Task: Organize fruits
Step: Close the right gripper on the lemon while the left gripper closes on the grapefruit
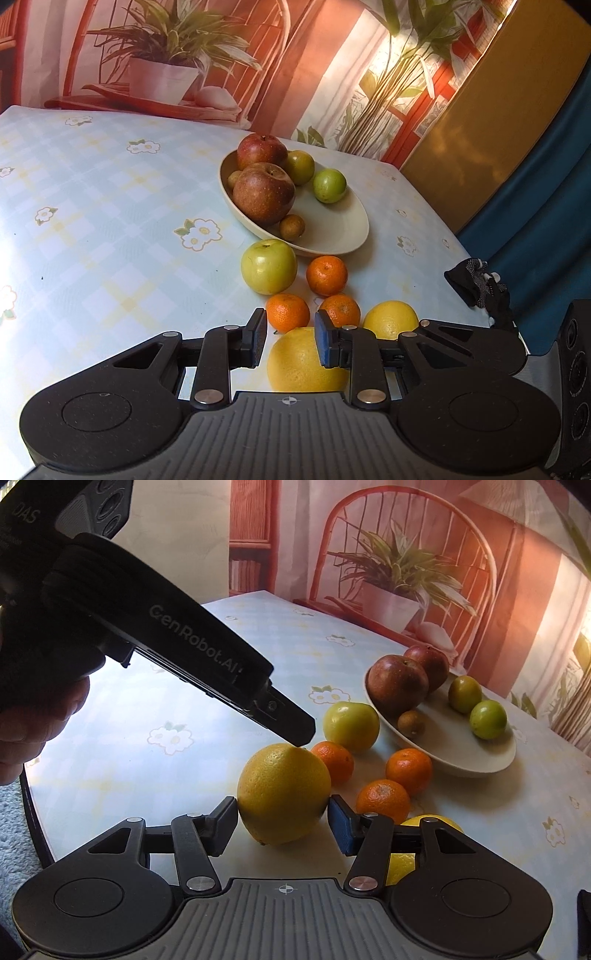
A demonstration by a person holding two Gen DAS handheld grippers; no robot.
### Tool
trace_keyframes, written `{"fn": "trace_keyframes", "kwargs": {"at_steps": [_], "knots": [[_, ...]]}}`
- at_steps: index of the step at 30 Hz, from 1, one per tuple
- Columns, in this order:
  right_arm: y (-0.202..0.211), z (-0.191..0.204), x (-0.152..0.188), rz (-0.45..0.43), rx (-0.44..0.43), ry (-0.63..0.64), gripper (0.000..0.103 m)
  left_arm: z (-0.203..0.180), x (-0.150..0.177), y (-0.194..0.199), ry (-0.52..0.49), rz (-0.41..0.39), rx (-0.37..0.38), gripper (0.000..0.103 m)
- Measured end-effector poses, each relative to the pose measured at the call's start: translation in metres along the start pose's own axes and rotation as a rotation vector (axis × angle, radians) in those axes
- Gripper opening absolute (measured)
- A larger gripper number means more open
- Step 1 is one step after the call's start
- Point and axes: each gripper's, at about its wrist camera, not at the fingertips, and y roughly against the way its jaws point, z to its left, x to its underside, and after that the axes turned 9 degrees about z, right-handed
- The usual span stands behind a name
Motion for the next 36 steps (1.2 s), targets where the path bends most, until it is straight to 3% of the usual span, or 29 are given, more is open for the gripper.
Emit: {"fn": "trace_keyframes", "kwargs": {"at_steps": [6,15,36], "knots": [[0.001,-0.003,0.005,-0.007,-0.03,-0.01,0.05,0.003,0.006,-0.001,0.002,0.014,0.044,0.031],[-0.003,-0.032,0.019,0.01,-0.205,-0.239,0.043,0.013,0.015,0.007,0.057,-0.008,0.046,0.033],[0.003,-0.025,0.021,-0.047,-0.179,-0.233,0.045,0.016,0.027,0.006,0.156,-0.019,0.089,0.036]]}}
